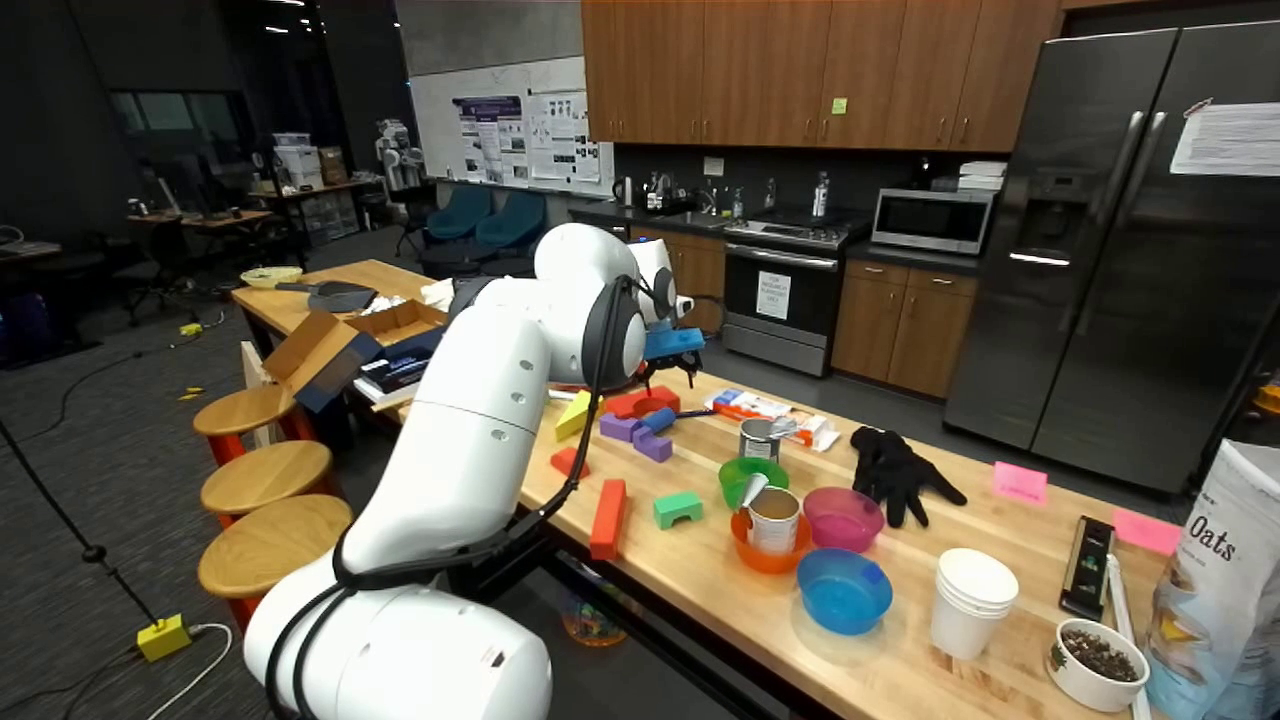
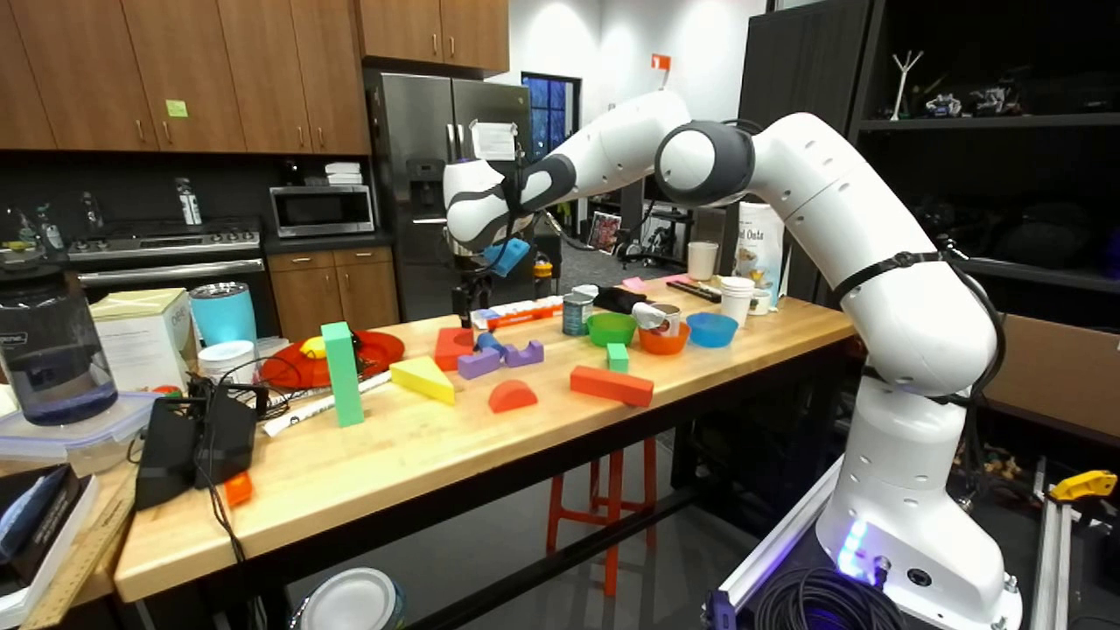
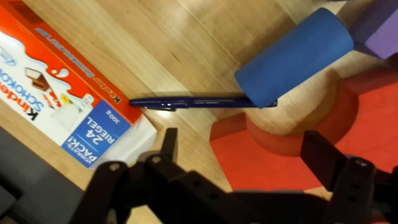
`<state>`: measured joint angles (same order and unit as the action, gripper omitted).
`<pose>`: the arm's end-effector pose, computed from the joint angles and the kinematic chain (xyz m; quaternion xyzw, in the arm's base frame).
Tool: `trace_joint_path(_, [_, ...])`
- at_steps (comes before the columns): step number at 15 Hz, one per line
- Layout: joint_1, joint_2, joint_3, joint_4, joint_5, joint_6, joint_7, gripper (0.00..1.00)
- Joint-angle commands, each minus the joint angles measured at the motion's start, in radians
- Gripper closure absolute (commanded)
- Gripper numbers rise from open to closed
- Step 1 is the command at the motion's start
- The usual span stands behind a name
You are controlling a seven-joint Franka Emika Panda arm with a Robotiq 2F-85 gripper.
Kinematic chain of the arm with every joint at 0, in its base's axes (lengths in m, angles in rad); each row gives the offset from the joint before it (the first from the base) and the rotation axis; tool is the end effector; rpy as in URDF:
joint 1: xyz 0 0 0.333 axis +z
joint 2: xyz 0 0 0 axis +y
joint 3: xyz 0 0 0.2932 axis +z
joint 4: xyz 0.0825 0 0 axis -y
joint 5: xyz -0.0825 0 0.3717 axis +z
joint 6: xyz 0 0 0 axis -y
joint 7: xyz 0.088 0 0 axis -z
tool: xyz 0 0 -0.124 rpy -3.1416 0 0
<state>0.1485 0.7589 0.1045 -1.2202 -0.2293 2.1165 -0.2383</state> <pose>0.7245 0.1531 0.3089 0.9561 0.2765 0.0709 0.0665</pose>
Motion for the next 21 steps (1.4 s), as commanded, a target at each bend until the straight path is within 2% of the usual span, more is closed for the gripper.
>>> trace_joint_path(1, [-0.025,-0.035,0.033,-0.077,0.081,0.048,-0.032,0.00])
trace_joint_path(4, [-0.026,-0.036,0.040,-0.103,0.124,0.065,-0.035,0.00])
trace_joint_path(12, [-0.029,-0.026,0.045,-0.109,0.147,0.092,-0.050,0.00])
trace_joint_path(17, [-0.033,-0.071,0.036,-0.197,0.157,0.232,-0.002,0.00])
trace_joint_path(21, [-0.059,-0.087,0.066,-0.254,0.188,0.346,-0.052,0.00])
